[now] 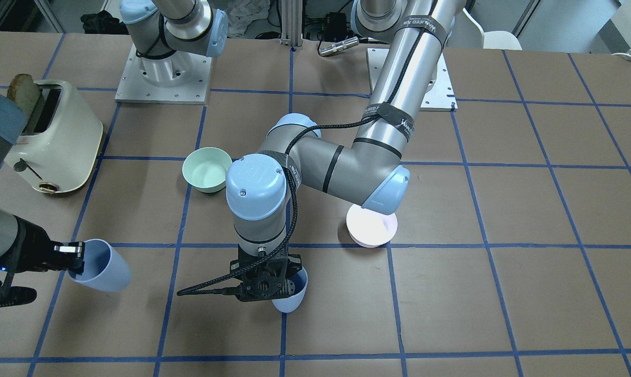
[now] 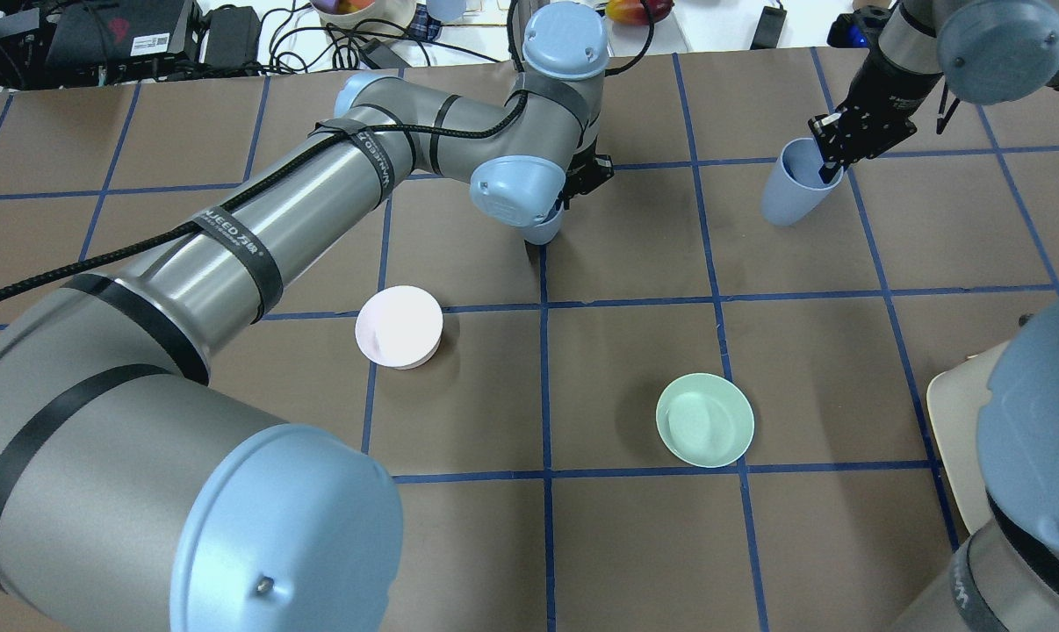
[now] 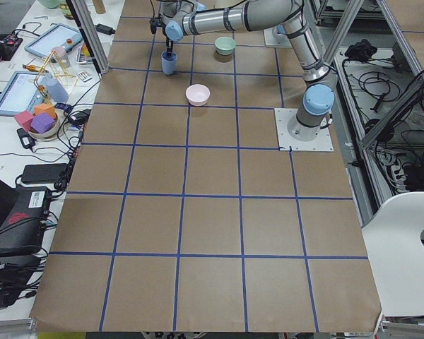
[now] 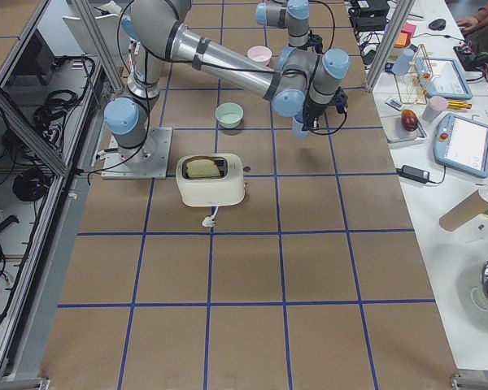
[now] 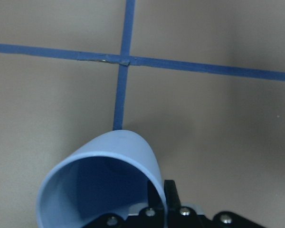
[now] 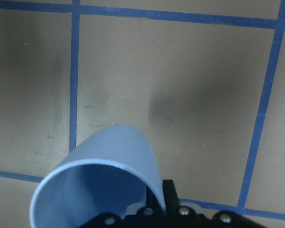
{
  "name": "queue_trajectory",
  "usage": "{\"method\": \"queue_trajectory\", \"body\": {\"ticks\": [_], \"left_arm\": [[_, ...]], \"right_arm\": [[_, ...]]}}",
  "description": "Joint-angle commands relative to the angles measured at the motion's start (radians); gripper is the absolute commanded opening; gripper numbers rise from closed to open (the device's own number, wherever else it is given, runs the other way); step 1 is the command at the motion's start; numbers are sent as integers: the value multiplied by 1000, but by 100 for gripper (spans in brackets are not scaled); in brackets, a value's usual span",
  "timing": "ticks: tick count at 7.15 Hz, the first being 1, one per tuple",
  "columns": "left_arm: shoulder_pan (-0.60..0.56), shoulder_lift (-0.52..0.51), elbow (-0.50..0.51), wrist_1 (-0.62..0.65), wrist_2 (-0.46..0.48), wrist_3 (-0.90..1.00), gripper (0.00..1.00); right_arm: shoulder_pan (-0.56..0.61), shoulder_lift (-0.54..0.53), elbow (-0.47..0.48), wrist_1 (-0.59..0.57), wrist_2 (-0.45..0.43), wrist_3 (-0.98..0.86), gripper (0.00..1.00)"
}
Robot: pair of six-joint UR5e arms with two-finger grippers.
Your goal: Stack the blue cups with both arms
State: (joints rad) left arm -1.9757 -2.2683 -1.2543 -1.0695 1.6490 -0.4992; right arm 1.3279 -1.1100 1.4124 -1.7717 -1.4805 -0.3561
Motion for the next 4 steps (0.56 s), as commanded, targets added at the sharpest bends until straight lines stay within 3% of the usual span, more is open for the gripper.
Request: {"method": "queue_trajectory", "body": {"ticks": [1, 4], "left_arm": [[-6, 6, 1, -32, -1, 1, 0], [-6, 3, -4, -59, -18, 1, 0]], "right_arm": [[1, -1, -3, 0, 0, 2, 0], [1, -4, -4, 0, 0, 2, 0]]}}
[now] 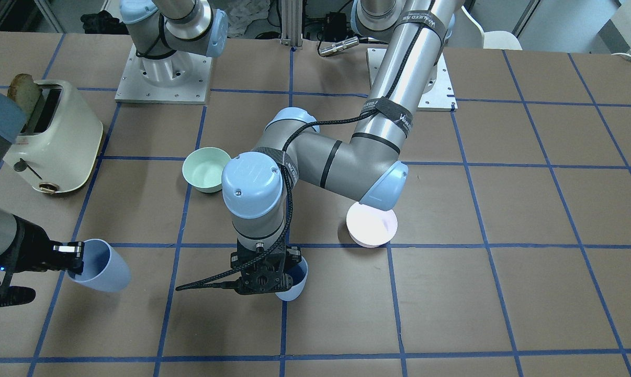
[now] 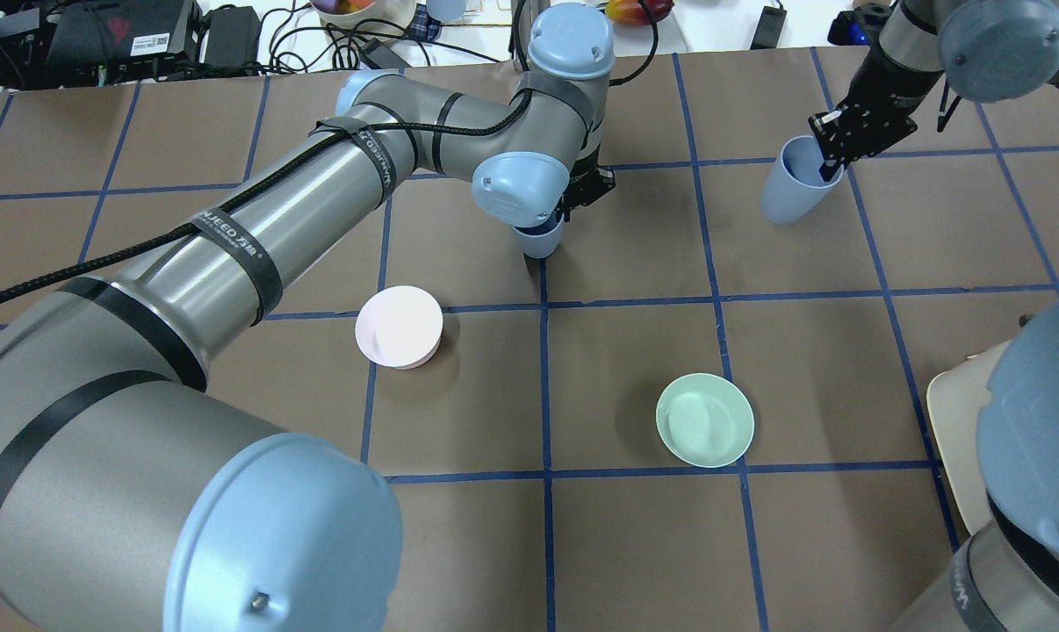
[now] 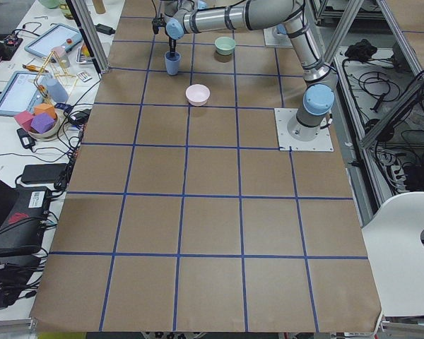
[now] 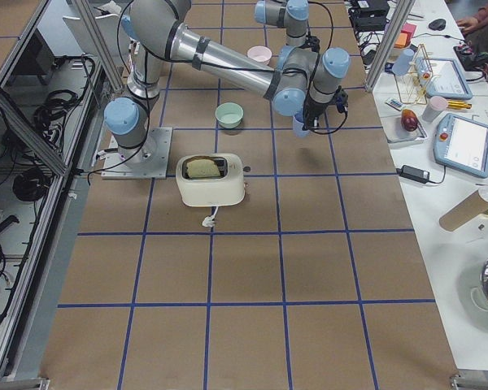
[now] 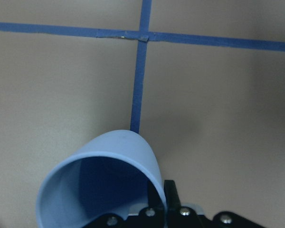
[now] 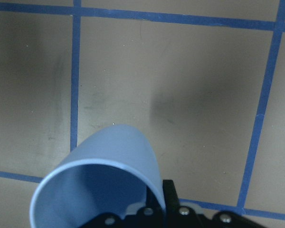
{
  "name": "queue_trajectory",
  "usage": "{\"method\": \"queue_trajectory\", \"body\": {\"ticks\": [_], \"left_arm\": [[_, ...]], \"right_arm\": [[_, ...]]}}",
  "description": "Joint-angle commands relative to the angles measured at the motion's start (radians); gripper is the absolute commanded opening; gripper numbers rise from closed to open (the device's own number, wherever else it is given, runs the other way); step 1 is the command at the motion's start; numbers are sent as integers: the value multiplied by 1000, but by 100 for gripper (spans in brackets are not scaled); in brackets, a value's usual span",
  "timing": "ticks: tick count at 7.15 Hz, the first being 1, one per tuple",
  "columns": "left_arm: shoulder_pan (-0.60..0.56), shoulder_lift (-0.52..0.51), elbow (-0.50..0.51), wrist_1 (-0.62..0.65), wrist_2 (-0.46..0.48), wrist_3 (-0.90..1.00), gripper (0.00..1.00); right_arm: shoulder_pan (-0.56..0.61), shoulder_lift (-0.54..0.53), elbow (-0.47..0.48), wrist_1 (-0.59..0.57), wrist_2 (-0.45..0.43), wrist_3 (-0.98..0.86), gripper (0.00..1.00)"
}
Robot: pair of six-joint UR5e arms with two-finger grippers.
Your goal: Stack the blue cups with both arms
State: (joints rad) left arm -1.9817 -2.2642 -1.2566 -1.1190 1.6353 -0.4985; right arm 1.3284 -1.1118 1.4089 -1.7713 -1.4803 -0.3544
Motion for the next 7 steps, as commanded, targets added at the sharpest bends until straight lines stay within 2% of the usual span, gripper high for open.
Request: {"method": "queue_trajectory", "body": {"ticks": [1, 7], "left_arm": [[0, 2, -1, -12, -21, 0, 0], [0, 5, 3, -50, -40, 0, 0]], "right_arm": [[0, 1, -2, 0, 0, 0, 0], [5, -3, -2, 1, 0, 37, 0]]}}
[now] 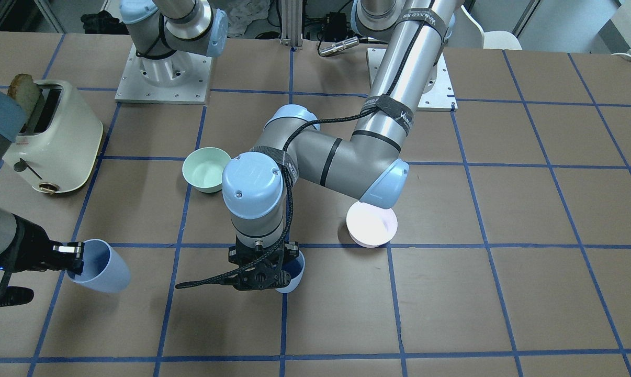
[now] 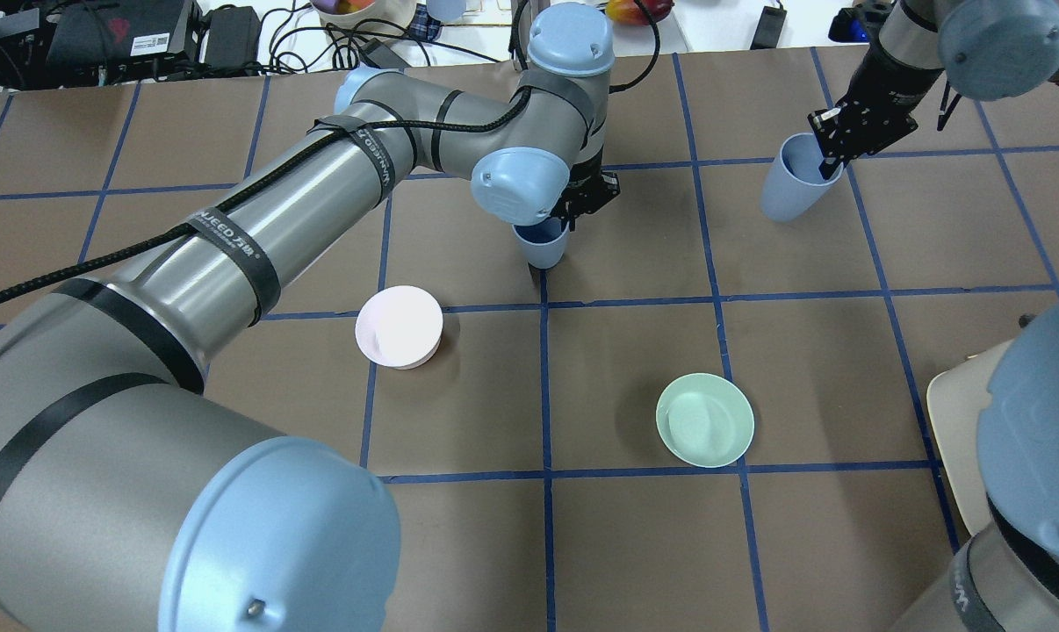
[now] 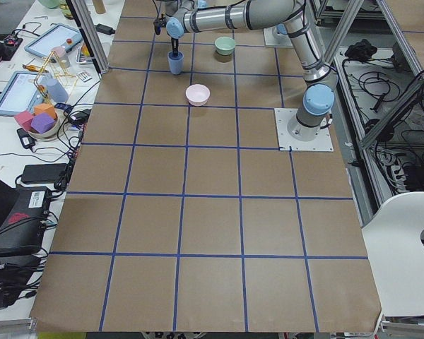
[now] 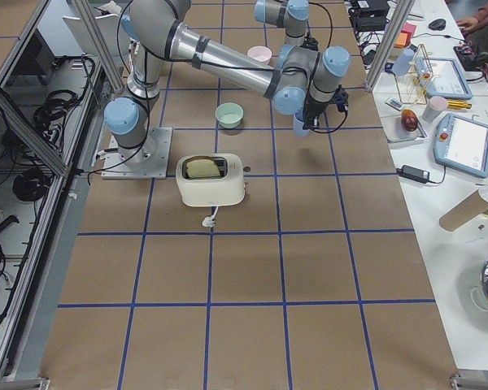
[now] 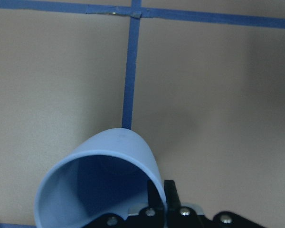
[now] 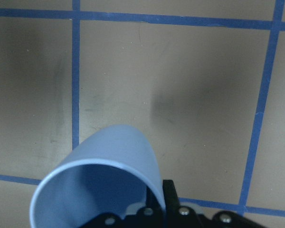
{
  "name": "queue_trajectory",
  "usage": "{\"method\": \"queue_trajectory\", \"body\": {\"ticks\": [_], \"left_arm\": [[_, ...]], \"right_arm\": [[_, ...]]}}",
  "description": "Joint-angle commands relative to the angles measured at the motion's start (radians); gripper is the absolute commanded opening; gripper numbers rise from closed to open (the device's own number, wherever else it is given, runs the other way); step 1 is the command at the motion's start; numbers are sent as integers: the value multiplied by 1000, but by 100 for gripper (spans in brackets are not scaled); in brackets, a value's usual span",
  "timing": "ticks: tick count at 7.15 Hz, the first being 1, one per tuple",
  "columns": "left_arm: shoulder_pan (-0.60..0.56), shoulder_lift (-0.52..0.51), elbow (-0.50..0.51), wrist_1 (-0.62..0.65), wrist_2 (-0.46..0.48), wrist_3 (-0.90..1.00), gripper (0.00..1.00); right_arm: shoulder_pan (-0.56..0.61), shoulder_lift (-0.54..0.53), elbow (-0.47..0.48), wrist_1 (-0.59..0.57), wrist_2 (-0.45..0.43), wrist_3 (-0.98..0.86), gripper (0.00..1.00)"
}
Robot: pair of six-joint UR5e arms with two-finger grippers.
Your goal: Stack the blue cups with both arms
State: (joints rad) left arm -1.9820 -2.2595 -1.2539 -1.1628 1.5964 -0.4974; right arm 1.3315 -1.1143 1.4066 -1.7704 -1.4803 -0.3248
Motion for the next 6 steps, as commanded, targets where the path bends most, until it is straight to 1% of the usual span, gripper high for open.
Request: {"method": "queue_trajectory", "body": {"ticks": [1, 4, 5, 6], "left_arm": [[2, 1, 1, -6, -4, -1, 99], [17, 29, 10, -5, -27, 2, 100], [50, 64, 34, -11, -26, 46, 100], [104, 105, 60, -82, -26, 104, 100]], "right_arm": [[2, -1, 0, 0, 0, 7, 0], [2, -1, 0, 0, -1, 13, 0], [6, -5, -3, 8, 0, 54, 0], [47, -21, -5, 15, 0, 164, 0]]}}
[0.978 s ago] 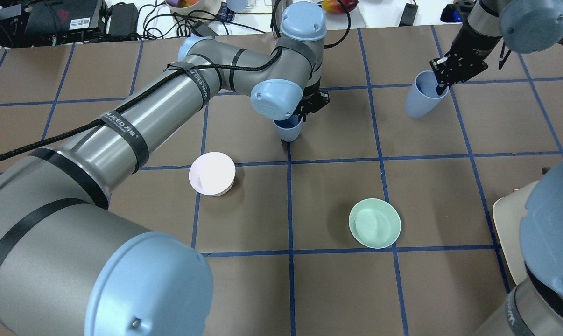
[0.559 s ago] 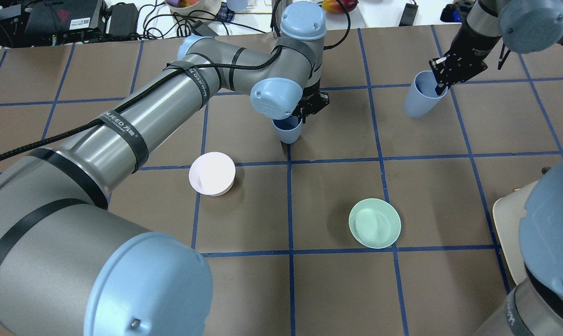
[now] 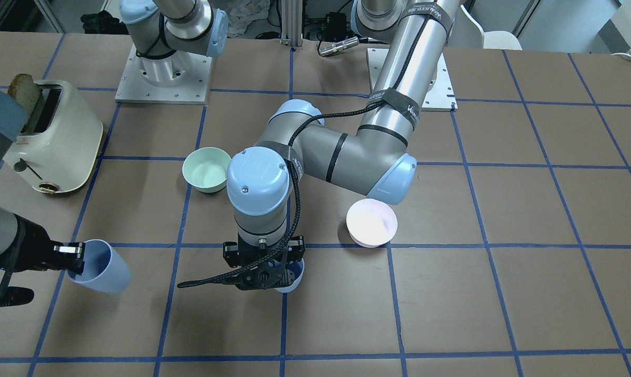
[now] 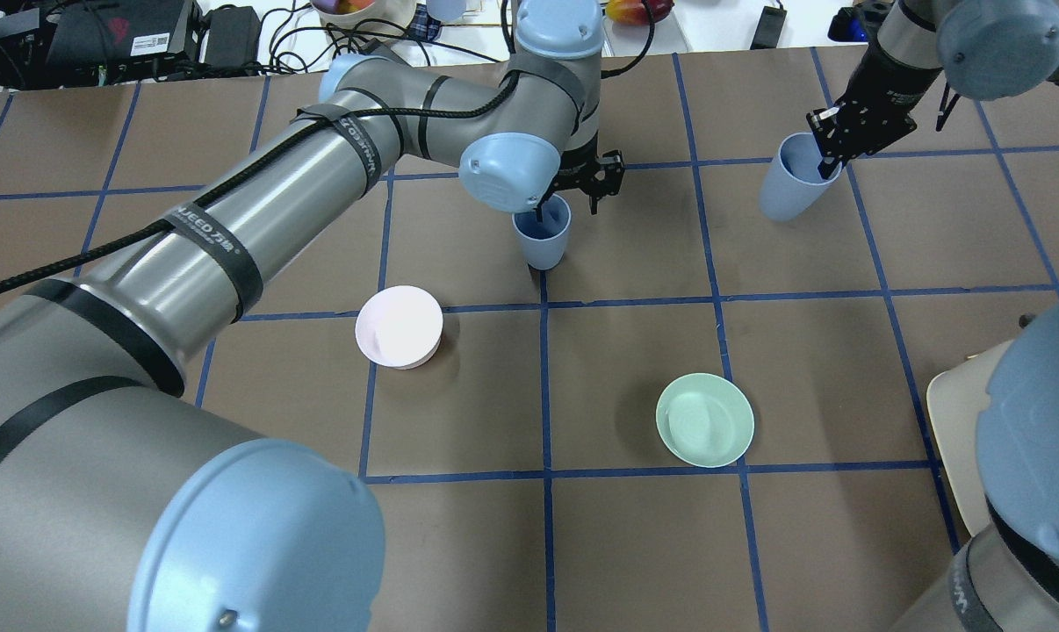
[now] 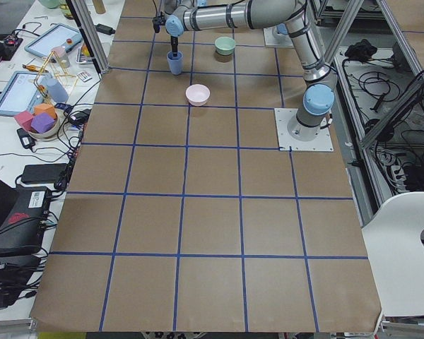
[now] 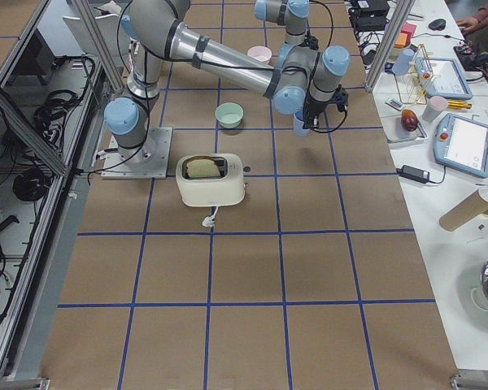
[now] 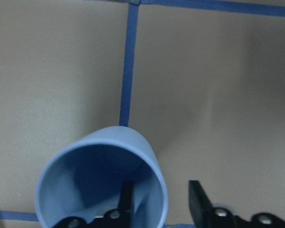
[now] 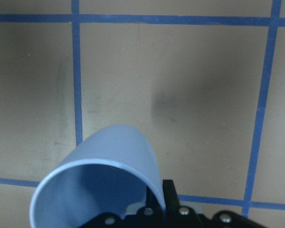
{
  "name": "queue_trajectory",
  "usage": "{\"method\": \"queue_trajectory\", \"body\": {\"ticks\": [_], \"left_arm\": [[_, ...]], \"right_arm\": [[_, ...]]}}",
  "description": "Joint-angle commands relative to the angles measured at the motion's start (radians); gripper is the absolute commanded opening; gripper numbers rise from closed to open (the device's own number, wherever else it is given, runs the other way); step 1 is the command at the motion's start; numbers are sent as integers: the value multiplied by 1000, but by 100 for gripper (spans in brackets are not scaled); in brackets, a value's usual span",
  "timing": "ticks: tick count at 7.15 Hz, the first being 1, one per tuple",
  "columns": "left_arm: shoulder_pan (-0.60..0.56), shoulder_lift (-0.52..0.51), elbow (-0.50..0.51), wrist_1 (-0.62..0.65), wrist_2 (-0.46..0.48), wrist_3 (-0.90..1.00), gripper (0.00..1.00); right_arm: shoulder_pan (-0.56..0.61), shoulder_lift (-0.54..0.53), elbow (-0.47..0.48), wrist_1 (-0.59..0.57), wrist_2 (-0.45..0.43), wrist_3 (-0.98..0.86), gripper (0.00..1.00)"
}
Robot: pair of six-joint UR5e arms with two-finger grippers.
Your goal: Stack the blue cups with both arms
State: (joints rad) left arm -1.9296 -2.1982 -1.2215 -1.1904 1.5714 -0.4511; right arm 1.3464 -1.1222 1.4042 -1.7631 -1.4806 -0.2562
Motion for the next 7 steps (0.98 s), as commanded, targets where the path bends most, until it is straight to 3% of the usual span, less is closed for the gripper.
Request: {"method": "queue_trajectory", "body": {"ticks": [1, 3, 4, 7], "left_arm": [[110, 93, 46, -107, -2, 151, 100], [170, 208, 11, -182, 13, 279, 100], [185, 291, -31, -266, 16, 322, 100], [202, 460, -157, -283, 15, 336, 100]], "right_arm": [[115, -43, -26, 34, 0, 215, 0], [251, -51, -106, 123, 46, 420, 0], [298, -50, -117, 120, 109, 549, 0], [404, -18, -114, 83, 131, 740, 0]]}}
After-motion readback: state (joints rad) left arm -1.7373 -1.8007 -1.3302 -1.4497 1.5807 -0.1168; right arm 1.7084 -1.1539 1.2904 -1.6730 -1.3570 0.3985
